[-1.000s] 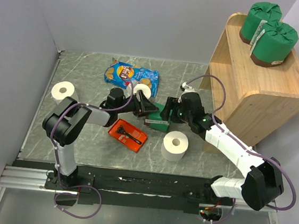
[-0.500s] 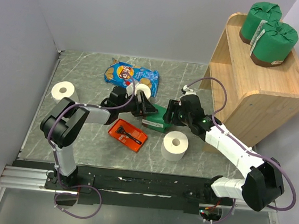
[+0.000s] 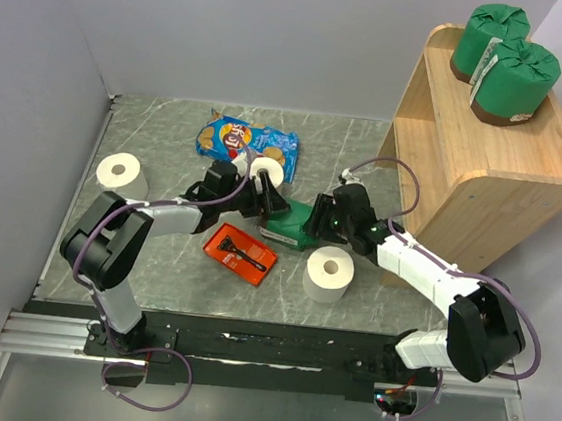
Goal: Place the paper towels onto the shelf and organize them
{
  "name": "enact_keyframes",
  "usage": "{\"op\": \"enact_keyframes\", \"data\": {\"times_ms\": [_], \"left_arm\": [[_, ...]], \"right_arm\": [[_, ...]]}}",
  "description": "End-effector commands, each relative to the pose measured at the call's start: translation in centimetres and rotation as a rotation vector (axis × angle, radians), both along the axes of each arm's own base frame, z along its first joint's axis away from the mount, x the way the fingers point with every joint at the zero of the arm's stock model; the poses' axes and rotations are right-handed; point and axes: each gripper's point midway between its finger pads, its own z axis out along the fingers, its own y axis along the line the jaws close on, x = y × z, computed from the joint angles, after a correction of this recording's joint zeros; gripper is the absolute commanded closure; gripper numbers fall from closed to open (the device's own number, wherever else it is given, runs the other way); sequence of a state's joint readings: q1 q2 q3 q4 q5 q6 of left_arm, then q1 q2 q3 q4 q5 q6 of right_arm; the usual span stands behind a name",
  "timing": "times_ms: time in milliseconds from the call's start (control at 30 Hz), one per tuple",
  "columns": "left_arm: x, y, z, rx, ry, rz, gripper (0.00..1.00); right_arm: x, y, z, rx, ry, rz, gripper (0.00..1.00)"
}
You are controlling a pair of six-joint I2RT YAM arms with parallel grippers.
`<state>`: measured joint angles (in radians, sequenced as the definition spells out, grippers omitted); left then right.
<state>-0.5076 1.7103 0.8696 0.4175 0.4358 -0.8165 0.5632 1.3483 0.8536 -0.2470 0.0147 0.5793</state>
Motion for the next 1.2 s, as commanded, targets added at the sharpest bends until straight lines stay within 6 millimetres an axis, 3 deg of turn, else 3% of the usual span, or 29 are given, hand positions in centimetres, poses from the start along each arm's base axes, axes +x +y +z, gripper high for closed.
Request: {"op": "enact_keyframes", "data": {"times_ms": [0, 467, 933, 1133, 1167], "left_arm": [[-0.4, 0.2, 0.8, 0.041, -0.046, 0.032, 0.19], [0.2, 2.2, 0.7, 0.142, -0.024, 0.148, 0.20], [0.2, 2.7, 0.5, 0.191, -0.024, 0.196, 0.27], [0.5, 4.7, 3.1, 0.255, -0.048, 0.297, 0.26], [0.8, 4.6, 4.7, 0.241, -0.075, 0.297, 0.26]], "right_arm": [[0.8, 0.5, 0.2, 0.080, -0.029, -0.045, 0.36], [1.1, 1.4, -0.8, 0.179, -0.022, -0.023, 0.36], [2.6, 1.5, -1.0, 0.158, -0.043, 0.042, 0.46], [2.2, 1.6, -1.2, 0.174, -0.040, 0.059, 0.46], [2.1, 1.6, -1.1, 0.177, -0.045, 0.062, 0.46]]}}
